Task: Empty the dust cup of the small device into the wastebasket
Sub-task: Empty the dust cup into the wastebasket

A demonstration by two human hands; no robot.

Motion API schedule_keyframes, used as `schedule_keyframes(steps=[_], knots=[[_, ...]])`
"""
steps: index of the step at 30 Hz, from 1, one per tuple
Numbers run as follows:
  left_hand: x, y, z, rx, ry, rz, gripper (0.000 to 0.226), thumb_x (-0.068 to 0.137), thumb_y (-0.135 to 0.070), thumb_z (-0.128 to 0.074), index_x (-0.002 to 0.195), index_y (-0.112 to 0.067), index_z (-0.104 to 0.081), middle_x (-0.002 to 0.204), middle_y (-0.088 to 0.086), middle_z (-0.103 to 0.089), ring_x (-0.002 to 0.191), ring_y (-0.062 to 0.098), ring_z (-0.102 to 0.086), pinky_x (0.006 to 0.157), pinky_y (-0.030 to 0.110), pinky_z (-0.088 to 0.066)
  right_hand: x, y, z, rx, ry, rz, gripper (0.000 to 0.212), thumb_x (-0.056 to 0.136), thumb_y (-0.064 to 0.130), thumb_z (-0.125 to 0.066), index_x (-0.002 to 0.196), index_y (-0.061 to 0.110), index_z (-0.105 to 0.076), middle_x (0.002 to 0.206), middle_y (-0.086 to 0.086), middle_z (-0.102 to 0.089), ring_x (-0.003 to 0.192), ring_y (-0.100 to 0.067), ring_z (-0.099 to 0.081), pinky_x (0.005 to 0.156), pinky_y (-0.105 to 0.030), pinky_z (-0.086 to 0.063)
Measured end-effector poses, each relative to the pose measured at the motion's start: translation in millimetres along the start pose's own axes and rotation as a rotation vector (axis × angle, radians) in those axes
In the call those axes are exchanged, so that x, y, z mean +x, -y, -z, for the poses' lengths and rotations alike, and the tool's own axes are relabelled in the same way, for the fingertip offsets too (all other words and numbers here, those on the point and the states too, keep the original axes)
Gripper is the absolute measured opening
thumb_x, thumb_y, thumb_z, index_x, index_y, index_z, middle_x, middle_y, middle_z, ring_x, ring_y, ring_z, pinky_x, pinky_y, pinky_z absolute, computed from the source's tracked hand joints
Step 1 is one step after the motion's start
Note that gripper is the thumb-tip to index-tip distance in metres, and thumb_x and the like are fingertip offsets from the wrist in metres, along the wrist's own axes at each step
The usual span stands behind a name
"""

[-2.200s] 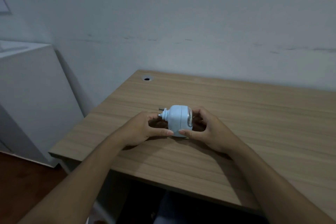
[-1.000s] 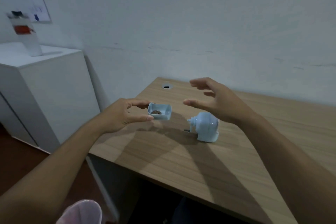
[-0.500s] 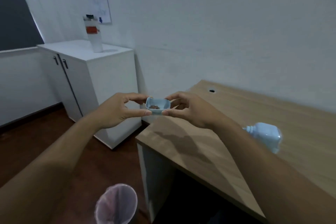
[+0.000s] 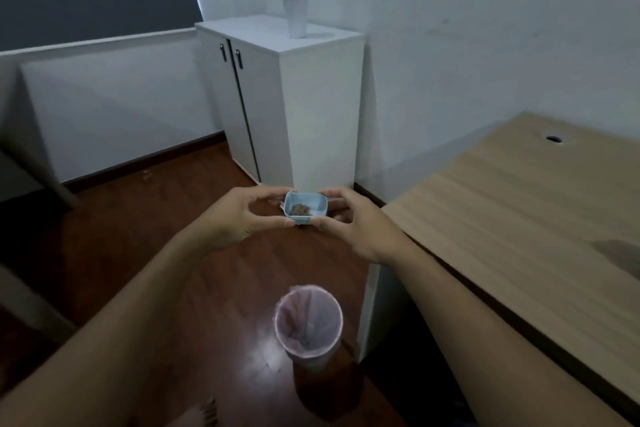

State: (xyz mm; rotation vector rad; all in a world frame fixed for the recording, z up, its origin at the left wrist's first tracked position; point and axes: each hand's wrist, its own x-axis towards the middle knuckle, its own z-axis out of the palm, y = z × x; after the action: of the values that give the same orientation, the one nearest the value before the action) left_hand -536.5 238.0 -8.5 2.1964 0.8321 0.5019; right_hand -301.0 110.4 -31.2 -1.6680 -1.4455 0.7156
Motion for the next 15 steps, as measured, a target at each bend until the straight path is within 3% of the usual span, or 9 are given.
schedule_keyframes(steps=[4,8,12,15], knots=[[-20,47,-23,-0.019,0.022,0.083,0.061,0.086,-0.027,-0.095,0.144,-0.026,-0.076,0.131,-0.015,-0.081,0.123,-0.002,-0.074,0.107,0.020,-0.056,-3,-29,-42,0.030,0.093,-0.081,0.061,0.103,0.035,-0.079,0.159,0.028,-0.056,0.151,0.006,-0.068,0.129,-0.013,-0.070,0.103,-0.033,-0.064],[-38,87,-63,-0.143,0.050,0.199,0.061,0.087,-0.025,-0.096,0.144,-0.031,-0.075,0.131,-0.021,-0.082,0.123,-0.002,-0.075,0.104,0.014,-0.056,-12,-70,-73,0.108,0.144,-0.180,0.065,0.103,0.030,-0.079,0.163,0.027,-0.053,0.145,0.009,-0.066,0.110,-0.003,-0.073,0.084,-0.016,-0.064],[-50,128,-110,-0.242,0.029,0.314,0.065,0.086,-0.021,-0.097,0.147,-0.024,-0.074,0.129,-0.012,-0.084,0.120,0.010,-0.077,0.105,0.025,-0.062,-23,-112,-103,0.186,0.150,-0.310,0.054,0.101,0.029,-0.082,0.149,0.034,-0.058,0.129,0.019,-0.068,0.104,-0.013,-0.082,0.090,-0.031,-0.070],[-52,156,-139,-0.279,0.031,0.372,0.064,0.086,-0.025,-0.097,0.146,-0.024,-0.074,0.133,-0.007,-0.083,0.124,0.013,-0.077,0.110,0.032,-0.060,-29,-146,-124,0.256,0.137,-0.390,0.045,0.099,0.034,-0.084,0.139,0.035,-0.063,0.134,0.015,-0.073,0.105,-0.014,-0.083,0.095,-0.040,-0.070]])
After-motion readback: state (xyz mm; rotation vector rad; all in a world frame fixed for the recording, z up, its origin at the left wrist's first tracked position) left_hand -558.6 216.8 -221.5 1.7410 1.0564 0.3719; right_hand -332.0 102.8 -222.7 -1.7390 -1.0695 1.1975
